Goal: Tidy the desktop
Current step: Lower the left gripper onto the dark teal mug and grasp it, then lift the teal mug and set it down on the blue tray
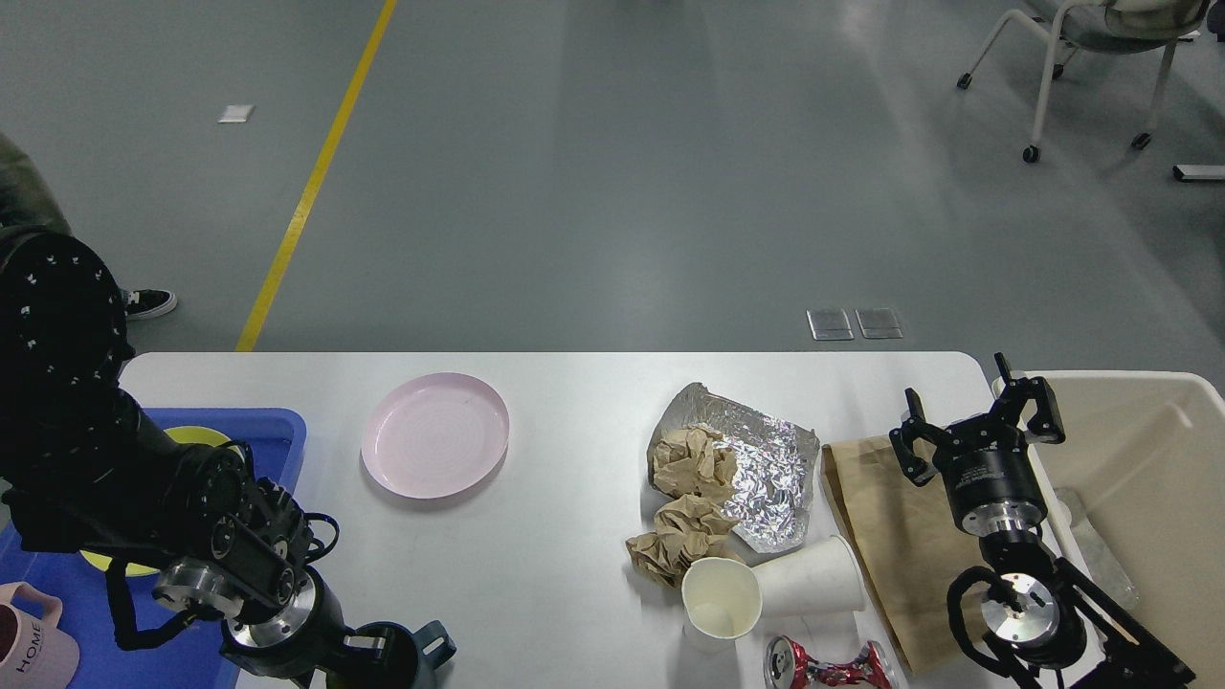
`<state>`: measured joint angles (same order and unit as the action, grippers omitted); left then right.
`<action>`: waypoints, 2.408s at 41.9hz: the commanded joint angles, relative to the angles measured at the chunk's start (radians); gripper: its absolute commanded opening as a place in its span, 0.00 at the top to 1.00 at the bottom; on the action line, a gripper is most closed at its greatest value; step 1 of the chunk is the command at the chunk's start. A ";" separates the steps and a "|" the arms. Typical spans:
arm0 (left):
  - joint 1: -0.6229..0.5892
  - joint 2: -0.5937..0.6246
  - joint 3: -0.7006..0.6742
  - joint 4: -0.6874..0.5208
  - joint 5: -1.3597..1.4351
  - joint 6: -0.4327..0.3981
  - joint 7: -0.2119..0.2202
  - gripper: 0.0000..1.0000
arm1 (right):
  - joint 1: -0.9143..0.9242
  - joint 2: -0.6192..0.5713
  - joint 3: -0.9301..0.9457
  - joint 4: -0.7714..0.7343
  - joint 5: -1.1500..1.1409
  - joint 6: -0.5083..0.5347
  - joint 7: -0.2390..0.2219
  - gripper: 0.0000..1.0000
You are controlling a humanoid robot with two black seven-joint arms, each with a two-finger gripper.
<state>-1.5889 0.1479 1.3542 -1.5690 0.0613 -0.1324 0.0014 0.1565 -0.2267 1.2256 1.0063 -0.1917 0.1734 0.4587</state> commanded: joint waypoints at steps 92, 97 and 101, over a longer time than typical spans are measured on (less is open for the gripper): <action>-0.769 0.347 0.226 0.021 0.106 -0.806 -0.066 1.00 | 0.000 0.000 0.000 0.002 0.000 0.000 0.000 0.00; -0.576 0.452 0.197 0.153 0.184 -0.803 -0.064 1.00 | 0.000 0.000 0.000 0.002 0.000 0.000 0.000 0.00; -0.446 0.508 0.135 0.227 0.241 -0.788 -0.064 1.00 | 0.000 0.000 0.000 0.002 0.000 0.000 0.000 0.00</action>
<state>-2.1976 0.5821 1.5542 -1.4388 0.2316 -0.9364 -0.0627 0.1565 -0.2270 1.2257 1.0084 -0.1917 0.1734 0.4587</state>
